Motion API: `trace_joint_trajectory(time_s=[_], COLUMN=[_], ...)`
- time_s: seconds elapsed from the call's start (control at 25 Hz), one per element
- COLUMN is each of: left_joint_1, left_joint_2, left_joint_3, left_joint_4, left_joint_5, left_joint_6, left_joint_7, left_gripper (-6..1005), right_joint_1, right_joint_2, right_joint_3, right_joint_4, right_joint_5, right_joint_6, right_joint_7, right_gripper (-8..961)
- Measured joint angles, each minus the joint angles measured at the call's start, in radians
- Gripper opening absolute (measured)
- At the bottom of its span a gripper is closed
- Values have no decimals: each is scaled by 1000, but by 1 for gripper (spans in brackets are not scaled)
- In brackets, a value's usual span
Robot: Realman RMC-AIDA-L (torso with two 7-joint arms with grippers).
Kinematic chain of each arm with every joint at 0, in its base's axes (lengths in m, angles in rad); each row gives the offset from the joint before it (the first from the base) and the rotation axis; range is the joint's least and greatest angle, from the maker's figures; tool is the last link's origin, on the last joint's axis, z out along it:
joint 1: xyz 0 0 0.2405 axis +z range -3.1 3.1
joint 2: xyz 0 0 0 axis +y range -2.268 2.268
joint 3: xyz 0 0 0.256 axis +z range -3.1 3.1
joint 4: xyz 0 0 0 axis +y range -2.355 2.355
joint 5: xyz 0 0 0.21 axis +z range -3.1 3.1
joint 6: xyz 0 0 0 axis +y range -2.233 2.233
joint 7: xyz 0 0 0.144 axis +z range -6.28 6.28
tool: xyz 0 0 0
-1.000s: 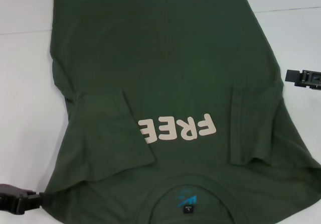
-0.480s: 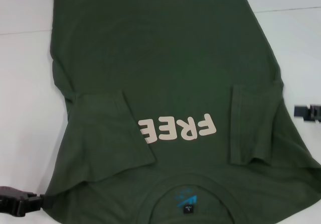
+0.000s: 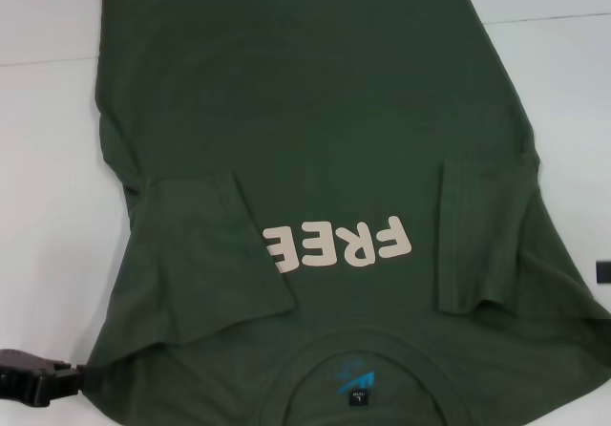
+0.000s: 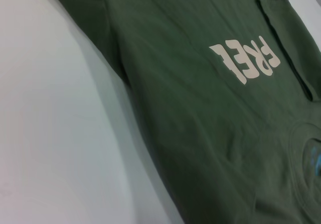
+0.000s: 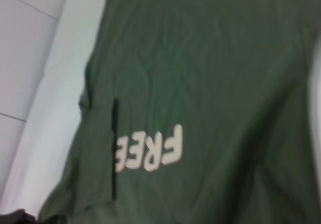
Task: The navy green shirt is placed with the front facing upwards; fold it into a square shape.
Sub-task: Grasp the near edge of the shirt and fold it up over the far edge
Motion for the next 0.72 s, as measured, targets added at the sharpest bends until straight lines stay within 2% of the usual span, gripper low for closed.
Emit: trace_joint_trajectory(time_s=[0.72], left_joint_1=[-9], left_joint_2=[-5], left_joint_3=[-2], left_joint_4=[0], left_joint_5=[0], left_joint_6=[-15], left_joint_7=[-5], left_gripper=[17], right_joint_1=[-7], right_joint_2=[-10], right_joint_3=[15], right_joint_4=[-12], right_joint_5=[-156], right_joint_6=[-27], right_joint_7=[4], right_gripper=[884])
